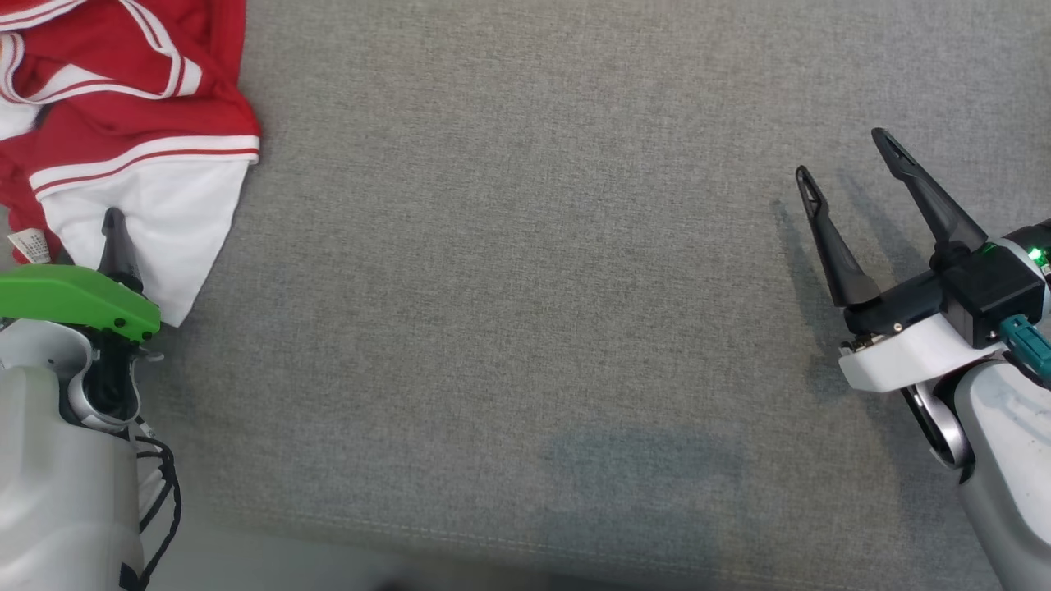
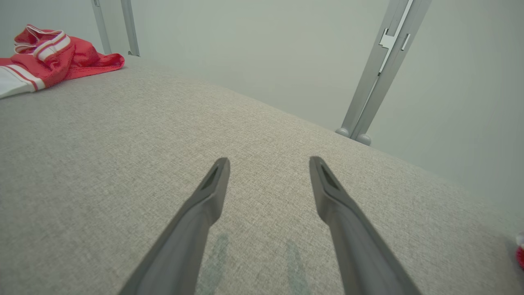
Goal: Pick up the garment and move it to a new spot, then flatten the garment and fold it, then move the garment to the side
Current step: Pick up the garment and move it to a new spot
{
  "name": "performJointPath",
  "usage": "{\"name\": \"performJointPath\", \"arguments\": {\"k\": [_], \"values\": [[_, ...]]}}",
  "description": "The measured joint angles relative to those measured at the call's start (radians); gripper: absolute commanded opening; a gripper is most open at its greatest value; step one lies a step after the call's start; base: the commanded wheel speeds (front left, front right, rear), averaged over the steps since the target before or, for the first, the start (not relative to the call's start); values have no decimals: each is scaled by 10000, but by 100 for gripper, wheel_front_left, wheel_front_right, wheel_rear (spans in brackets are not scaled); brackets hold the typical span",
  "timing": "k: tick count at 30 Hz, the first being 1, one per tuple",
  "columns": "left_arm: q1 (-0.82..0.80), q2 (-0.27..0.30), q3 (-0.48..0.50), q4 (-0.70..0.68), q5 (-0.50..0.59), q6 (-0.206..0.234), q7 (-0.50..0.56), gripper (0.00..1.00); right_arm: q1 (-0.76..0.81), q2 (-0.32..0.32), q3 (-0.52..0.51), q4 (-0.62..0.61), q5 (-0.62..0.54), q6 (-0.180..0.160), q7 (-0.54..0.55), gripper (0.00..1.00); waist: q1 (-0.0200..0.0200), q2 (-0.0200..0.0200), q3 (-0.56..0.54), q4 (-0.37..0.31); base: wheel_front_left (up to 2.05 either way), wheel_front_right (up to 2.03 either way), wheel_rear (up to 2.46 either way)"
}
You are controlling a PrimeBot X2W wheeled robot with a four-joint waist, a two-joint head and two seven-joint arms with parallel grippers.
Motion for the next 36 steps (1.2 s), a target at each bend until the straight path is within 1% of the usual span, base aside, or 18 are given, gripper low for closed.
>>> {"name": "performJointPath", "arguments": {"k": [1,2,3,4,5,6,8,10,13,14,19,23,24,27,29,32,33,36], "values": [[-71,13,12,100,-2,0,-6,95,-33,-2,-33,2,0,-42,0,100,0,0,113,-59,0,0,0],[-177,48,23,201,0,-2,-15,75,-65,-2,-92,-2,0,-73,0,100,0,0,218,-118,0,0,0],[-296,140,-21,244,13,-31,-15,40,-82,-10,-163,-8,0,-130,0,100,0,0,313,-171,0,0,0],[-430,215,-46,251,21,-107,-21,40,-84,-31,-217,0,0,-144,-2,100,0,0,401,-219,0,0,0],[-563,245,-75,249,21,-217,-98,0,-85,-38,-238,25,0,-167,-2,100,0,0,477,-266,0,0,0],[-677,194,-63,224,-19,-349,-209,0,-87,-17,-240,59,2,-205,-2,100,0,0,528,-314,0,0,0],[-913,-125,-6,23,-328,-617,-401,0,-86,54,-242,134,8,-215,-2,100,0,0,572,-391,0,0,0],[-1168,-552,-224,-274,-339,-1032,-514,0,-86,128,-236,240,31,-232,-4,100,0,0,535,-404,0,0,0],[-1519,-982,-802,-941,-322,-1344,-708,0,-86,244,-230,416,96,-299,-13,100,1,0,393,-364,0,0,0],[-1657,-1129,-1333,-1419,-222,-1476,-767,0,-86,393,-217,558,119,-301,-13,100,0,0,244,-318,0,0,0],[-1785,-1507,-2805,-2468,-251,-1521,-683,0,-97,773,-67,786,230,-301,-15,100,-1,0,-238,-231,0,0,0],[-1780,-1478,-4153,-3172,-454,-1509,-332,0,-280,1200,182,767,290,-290,-15,100,-1,0,-704,-239,0,0,0],[-1780,-1478,-4153,-3172,-454,-1509,-332,0,-280,1200,182,767,290,-290,-15,100,-1,0,-704,-239,0,0,0],[-1745,-1404,-5390,-3791,-855,-1507,35,0,-360,1446,443,713,290,-261,-15,100,-1,0,-1061,-327,0,0,0],[-1638,-1361,-5837,-3994,-1032,-1507,178,0,-359,1567,688,706,288,-148,-15,100,-2,0,-1266,-446,0,0,0],[-1342,-1179,-6696,-4491,-2169,-1507,336,0,-326,1728,1221,658,261,86,-15,100,-1,0,-1484,-748,0,0,0],[-1251,-1164,-7049,-4650,-2337,-1507,393,0,-282,1739,1346,652,253,153,-15,100,-1,0,-1543,-870,0,0,0],[-974,-1174,-7887,-4890,-2585,-1507,598,0,-38,1722,1457,656,228,153,-15,100,-1,0,-1678,-1259,0,0,0]]}}
